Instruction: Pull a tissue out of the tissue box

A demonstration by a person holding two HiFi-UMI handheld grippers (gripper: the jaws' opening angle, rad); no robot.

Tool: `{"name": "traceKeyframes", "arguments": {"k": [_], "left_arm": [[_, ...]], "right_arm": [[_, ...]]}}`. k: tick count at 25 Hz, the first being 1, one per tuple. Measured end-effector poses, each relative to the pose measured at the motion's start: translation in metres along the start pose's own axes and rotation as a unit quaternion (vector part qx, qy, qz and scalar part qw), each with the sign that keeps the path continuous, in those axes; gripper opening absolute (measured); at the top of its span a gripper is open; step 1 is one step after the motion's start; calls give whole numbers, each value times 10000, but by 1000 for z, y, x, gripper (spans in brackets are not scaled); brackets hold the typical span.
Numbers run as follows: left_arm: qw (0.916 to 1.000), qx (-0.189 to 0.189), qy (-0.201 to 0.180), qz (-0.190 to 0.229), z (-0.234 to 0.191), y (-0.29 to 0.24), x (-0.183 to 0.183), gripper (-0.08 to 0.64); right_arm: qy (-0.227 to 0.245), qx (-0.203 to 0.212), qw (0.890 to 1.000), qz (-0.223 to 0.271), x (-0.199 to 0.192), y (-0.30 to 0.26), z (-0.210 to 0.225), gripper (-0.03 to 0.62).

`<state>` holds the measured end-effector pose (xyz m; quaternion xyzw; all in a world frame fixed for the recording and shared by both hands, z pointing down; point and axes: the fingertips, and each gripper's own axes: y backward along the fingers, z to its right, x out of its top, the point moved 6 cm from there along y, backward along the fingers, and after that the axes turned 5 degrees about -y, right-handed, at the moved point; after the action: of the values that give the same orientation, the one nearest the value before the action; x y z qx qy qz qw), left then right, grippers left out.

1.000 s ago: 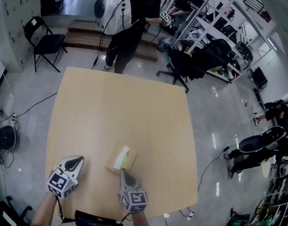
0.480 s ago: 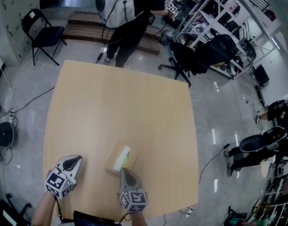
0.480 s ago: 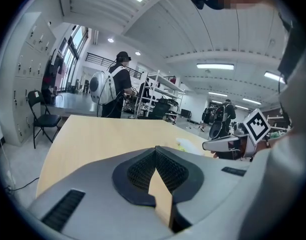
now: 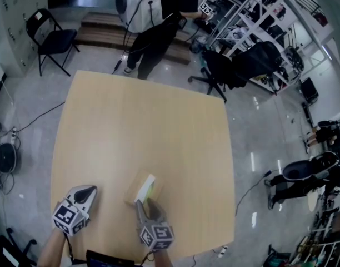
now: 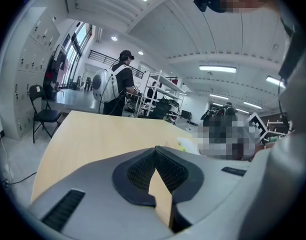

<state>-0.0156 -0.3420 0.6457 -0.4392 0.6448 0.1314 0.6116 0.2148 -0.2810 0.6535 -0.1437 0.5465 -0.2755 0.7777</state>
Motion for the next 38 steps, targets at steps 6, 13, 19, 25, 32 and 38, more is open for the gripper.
{"name": "traceKeyframes", "arguments": {"k": [6, 13, 19, 25, 32, 38], "left_arm": [[10000, 69, -20, 14, -3, 1, -1, 8], [10000, 63, 32, -4, -4, -1, 0, 8], [10000, 73, 9, -21, -3, -4, -2, 8], [10000, 58, 6, -7, -2, -3, 3, 8], [10000, 53, -24, 51, -1, -4, 1, 8], [9998, 123, -27, 146, -1, -3, 4, 8]], "right_arm": [[19, -91, 9999, -117, -2, -4, 1, 166], [119, -149, 9996, -201, -2, -3, 4, 160], [138, -256, 9994, -167, -2, -4, 9, 95], [106, -415, 9990, -156, 0, -1, 12, 18], [97, -430, 9990, -119, -2, 1, 16, 14], [189, -442, 9988, -46, 1, 2, 15, 12]]}}
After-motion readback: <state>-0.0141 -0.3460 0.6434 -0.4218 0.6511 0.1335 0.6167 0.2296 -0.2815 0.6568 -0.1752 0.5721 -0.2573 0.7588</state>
